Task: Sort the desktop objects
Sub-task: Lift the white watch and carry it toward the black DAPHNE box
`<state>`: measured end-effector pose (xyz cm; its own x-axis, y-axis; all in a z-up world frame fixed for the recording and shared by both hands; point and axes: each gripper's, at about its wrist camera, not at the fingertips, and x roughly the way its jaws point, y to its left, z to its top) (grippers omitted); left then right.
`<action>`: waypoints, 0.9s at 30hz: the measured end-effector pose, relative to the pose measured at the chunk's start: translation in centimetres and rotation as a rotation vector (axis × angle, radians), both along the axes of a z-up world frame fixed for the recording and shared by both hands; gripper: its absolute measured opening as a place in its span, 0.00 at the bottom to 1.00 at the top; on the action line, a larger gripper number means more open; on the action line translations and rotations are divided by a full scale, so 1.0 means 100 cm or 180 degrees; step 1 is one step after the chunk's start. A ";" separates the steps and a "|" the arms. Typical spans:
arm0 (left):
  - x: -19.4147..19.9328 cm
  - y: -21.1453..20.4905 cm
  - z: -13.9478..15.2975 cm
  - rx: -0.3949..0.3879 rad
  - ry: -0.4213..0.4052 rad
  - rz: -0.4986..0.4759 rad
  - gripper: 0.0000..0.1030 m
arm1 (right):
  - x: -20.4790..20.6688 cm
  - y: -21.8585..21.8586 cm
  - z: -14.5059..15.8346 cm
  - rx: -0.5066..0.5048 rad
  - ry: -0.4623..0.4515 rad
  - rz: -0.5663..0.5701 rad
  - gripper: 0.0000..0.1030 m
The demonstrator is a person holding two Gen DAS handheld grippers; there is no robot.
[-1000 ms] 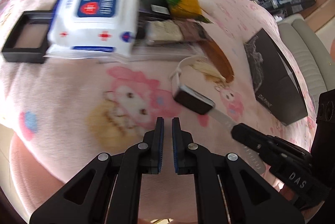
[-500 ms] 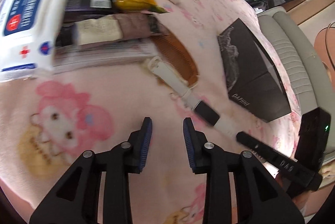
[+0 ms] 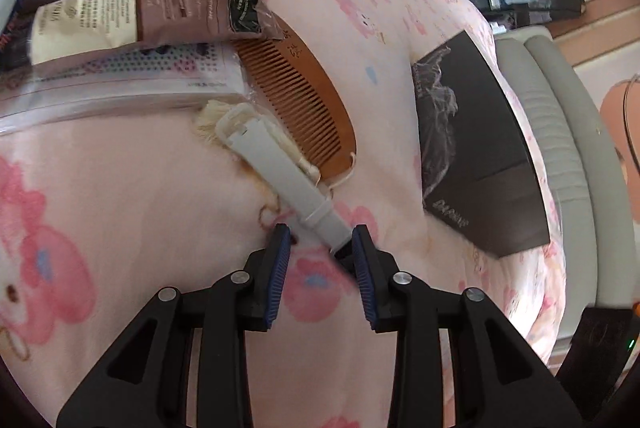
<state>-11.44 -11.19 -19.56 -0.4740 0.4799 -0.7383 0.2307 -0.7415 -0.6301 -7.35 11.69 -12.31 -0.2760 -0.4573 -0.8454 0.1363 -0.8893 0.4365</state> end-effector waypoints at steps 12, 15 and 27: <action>0.036 -0.003 0.020 -0.0167 0.0097 0.0372 0.02 | 0.009 0.015 0.009 -0.0021 0.0159 -0.0286 0.05; 0.031 -0.010 0.015 -0.0027 0.0048 0.0317 0.03 | 0.015 -0.001 -0.004 -0.0295 -0.0078 -0.0001 0.05; -0.014 0.009 -0.002 -0.0018 -0.0023 0.0145 0.09 | 0.009 0.021 -0.051 -0.0481 -0.0399 -0.0519 0.18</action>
<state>-12.80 -10.28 -19.80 -0.4900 0.4537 -0.7444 0.2689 -0.7336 -0.6241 -6.40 13.83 -17.40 -0.2538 -0.5389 -0.8032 -0.0672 -0.8186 0.5705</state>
